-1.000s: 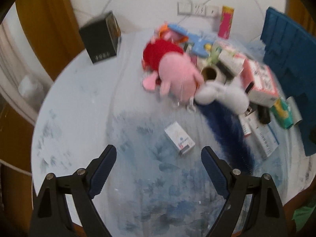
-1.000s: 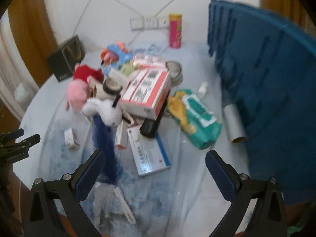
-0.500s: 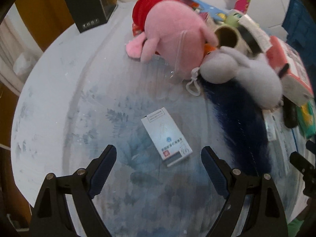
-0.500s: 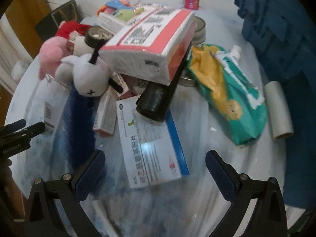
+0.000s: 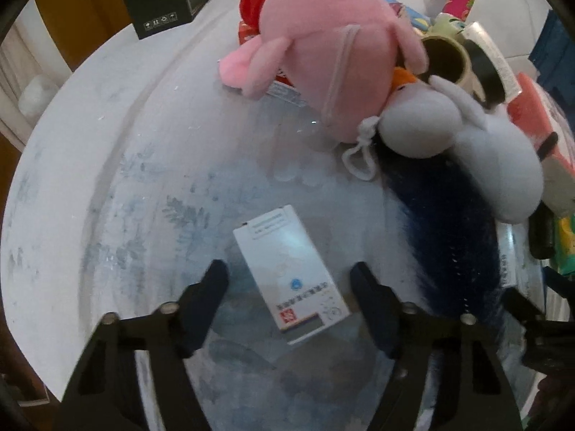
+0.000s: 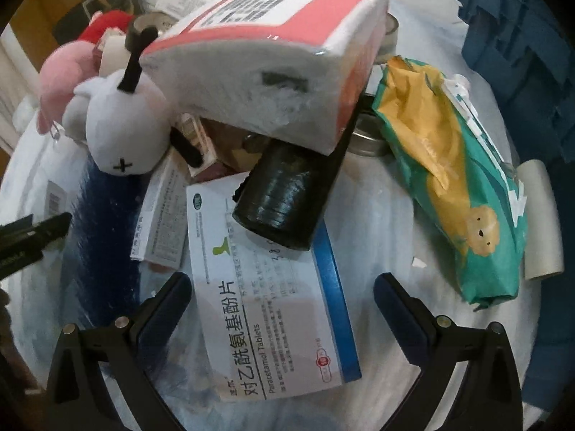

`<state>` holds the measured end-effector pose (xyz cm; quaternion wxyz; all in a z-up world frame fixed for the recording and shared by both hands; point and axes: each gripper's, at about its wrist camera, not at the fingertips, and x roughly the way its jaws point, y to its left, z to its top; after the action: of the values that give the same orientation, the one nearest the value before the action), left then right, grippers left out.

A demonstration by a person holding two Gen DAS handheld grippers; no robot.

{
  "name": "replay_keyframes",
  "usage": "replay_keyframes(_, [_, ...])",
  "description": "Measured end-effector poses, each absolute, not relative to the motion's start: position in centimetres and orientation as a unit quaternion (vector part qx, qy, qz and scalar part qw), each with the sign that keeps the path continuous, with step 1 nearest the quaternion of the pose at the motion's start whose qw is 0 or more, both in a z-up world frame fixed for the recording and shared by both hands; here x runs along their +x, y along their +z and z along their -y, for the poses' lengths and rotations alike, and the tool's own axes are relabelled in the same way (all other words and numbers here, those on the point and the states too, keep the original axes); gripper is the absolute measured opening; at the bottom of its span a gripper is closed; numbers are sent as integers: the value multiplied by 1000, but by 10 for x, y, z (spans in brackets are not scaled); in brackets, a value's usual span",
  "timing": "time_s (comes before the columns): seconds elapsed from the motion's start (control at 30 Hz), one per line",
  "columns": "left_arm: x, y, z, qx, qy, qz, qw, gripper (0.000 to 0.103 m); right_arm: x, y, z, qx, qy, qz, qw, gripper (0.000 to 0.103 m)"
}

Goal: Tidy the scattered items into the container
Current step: 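Grasp a small white medicine box with the left tool while the right tool grasps a long white box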

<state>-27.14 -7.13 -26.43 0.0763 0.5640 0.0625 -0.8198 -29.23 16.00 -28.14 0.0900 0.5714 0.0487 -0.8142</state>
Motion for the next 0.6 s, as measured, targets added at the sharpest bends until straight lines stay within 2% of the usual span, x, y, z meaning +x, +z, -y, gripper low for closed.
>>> replay_keyframes(0.07, [-268, -261, 67, 563, -821, -59, 68, 43, -291, -282, -156, 575, -812, -63, 83, 101])
replay_keyframes(0.13, [-264, -259, 65, 565, -821, -56, 61, 34, -288, -278, -155, 573, -812, -62, 86, 93])
replay_keyframes(0.2, [-259, -256, 63, 566, -821, -54, 56, 32, -283, -273, -153, 571, -813, -67, 91, 76])
replay_keyframes(0.4, [-239, -241, 60, 552, -831, -45, 42, 31, -265, -264, -157, 579, -808, -55, 95, 75])
replay_keyframes(0.6, [-221, -196, 61, 515, -856, -40, 24, 31, -240, -227, -160, 559, -822, -44, 98, 75])
